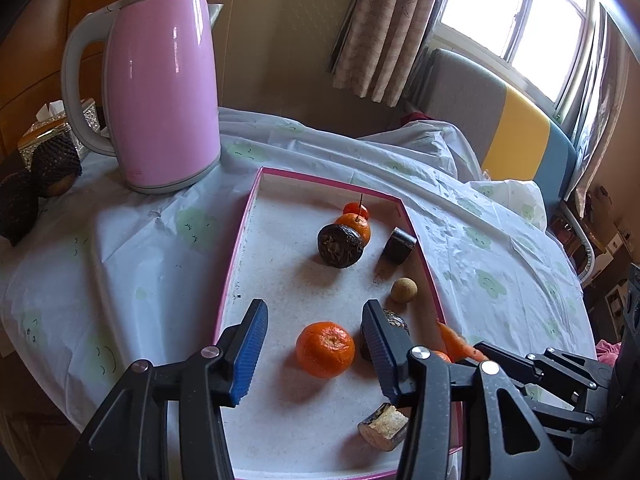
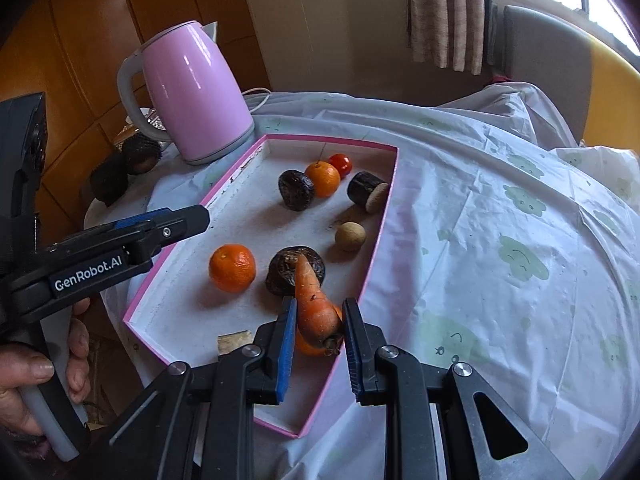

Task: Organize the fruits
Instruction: 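Lower the dark fruit into the tray and open the left gripper while the right releases the carrot there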

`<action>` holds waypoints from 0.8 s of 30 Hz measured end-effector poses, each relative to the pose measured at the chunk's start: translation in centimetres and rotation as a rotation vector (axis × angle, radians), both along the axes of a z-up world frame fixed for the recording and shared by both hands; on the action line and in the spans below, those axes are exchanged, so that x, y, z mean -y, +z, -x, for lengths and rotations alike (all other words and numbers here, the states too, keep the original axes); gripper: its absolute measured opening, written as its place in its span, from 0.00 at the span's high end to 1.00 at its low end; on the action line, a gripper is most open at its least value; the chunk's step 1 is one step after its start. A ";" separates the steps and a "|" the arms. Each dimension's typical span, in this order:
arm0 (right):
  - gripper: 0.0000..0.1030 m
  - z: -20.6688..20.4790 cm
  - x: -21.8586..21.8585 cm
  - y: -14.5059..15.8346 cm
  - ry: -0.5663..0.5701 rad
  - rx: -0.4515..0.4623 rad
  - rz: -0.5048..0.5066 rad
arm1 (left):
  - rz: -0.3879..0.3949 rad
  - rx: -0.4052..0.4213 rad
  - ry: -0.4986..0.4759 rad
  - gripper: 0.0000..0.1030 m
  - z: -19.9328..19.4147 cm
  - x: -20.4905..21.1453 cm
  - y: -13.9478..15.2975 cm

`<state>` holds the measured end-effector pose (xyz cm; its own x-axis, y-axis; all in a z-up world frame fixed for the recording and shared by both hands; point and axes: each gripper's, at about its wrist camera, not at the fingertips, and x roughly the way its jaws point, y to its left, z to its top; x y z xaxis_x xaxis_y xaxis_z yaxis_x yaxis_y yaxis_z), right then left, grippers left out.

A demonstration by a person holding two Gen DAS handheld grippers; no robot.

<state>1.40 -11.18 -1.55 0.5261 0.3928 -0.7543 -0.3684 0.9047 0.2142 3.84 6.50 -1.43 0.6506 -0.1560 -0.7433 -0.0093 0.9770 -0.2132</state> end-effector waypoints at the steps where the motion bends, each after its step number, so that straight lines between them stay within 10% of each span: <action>1: 0.78 0.0 -0.4 0.1 0.010 0.002 0.002 | 0.000 0.000 0.005 0.51 0.1 -0.2 0.0; 24: 0.74 -2.0 -6.6 -1.5 0.123 -0.036 0.013 | -0.015 -0.008 0.077 0.51 0.6 -2.7 0.0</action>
